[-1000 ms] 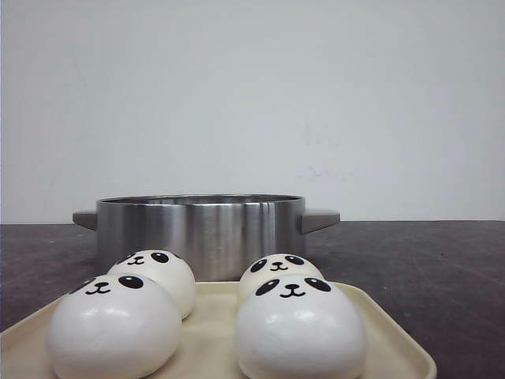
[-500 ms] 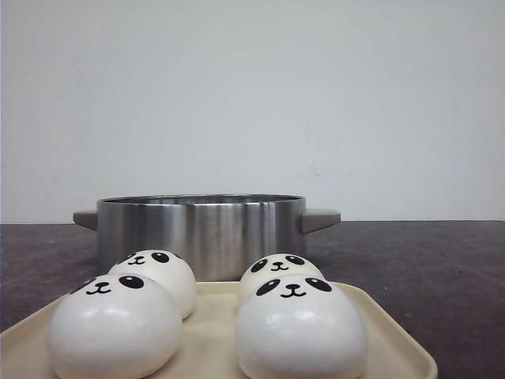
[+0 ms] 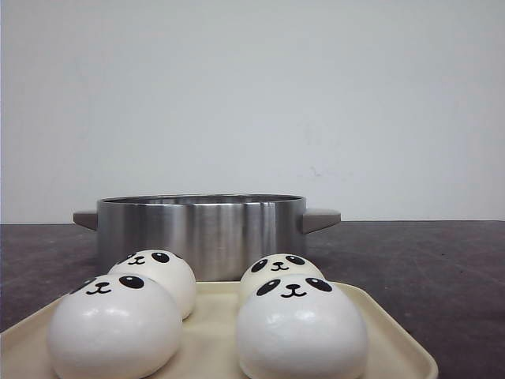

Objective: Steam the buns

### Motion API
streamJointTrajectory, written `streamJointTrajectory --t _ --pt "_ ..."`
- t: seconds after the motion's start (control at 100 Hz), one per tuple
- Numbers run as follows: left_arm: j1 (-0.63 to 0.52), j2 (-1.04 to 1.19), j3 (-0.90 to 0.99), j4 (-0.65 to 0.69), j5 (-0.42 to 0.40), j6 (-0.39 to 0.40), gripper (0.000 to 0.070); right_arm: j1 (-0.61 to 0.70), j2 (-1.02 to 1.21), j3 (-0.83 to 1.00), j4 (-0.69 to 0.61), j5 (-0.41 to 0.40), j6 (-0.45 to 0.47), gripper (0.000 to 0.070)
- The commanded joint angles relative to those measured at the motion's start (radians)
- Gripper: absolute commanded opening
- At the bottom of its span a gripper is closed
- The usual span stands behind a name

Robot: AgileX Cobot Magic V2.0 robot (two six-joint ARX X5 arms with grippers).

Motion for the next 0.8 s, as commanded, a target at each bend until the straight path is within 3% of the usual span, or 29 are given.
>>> streamJointTrajectory --t 0.0,0.22,0.4,0.67,0.79 --pt "0.001 -0.001 -0.018 0.012 0.004 -0.085 0.0006 0.001 -0.001 -0.002 0.016 -0.003 0.018 0.0007" --pt "0.001 -0.001 -0.018 -0.01 0.005 -0.352 0.0027 0.001 -0.001 -0.002 0.016 -0.003 0.062 0.0007" --pt "0.001 -0.001 -0.009 -0.083 0.005 -0.355 0.0026 0.001 -0.001 -0.002 -0.01 -0.003 0.07 0.0007" --pt "0.001 -0.001 0.006 -0.07 -0.031 -0.306 0.0016 0.001 -0.001 -0.001 -0.005 -0.009 0.07 0.0007" --pt "0.001 -0.001 0.031 -0.079 0.021 -0.371 0.0012 0.001 -0.001 0.014 0.006 -0.069 0.089 0.0006"
